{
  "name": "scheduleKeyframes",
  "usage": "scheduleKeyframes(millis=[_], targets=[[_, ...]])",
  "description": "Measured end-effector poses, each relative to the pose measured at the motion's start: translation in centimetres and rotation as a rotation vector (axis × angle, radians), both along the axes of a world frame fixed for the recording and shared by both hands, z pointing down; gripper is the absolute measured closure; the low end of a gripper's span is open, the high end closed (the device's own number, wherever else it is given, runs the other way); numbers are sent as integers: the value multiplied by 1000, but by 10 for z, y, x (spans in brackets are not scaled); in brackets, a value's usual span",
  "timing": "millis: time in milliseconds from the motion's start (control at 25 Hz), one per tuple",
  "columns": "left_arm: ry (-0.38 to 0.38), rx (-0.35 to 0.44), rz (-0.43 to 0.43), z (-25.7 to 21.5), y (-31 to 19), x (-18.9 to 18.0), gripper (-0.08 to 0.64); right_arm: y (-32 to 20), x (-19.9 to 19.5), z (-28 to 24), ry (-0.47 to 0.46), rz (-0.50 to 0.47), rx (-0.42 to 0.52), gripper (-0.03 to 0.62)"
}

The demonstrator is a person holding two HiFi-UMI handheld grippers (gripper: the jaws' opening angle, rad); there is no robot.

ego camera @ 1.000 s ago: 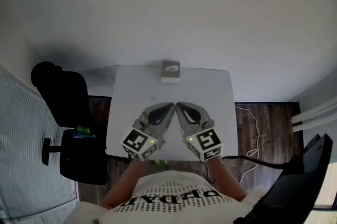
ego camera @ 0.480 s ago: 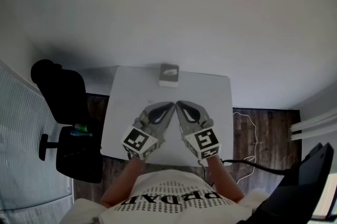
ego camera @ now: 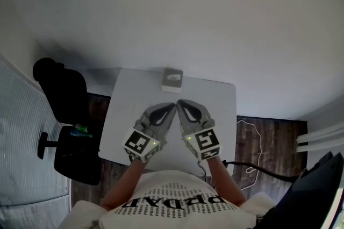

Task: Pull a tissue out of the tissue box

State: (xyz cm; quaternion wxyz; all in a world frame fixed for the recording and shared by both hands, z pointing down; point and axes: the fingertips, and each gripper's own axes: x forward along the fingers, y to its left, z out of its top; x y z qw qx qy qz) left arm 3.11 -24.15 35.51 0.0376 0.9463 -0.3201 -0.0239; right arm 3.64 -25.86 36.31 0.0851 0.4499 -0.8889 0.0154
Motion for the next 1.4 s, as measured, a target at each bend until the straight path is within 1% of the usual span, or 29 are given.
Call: scheduleKeyframes(millis=[120,200,480,880,960,1160,1280,1400], targets=[[0,10,-2,-3,6,-1,568,6,0,-4,-2,3,8,581],[0,5,0,-2,2,-1,568,2,0,-2,-1,9,6,580],[-2,-27,5,17,-12,0,568,-15,6,15,-4,35,-20,528],[-8,-47,1,40,-19,3,568,-24,8,39,2,55,-57,526],[-13,-54,-3,52,-30,3,568,-35,9,51,6,59,-69,526],[-26,-70,-16,82,-76,5,568,-81,13,83,14,68,-113,526],[6,-92,-36,89,-96,9,568,-101,16,98,21,70,-130,526],[12,-92,-47,100,-109,11,568,-114,17,112,25,72,-145,526]])
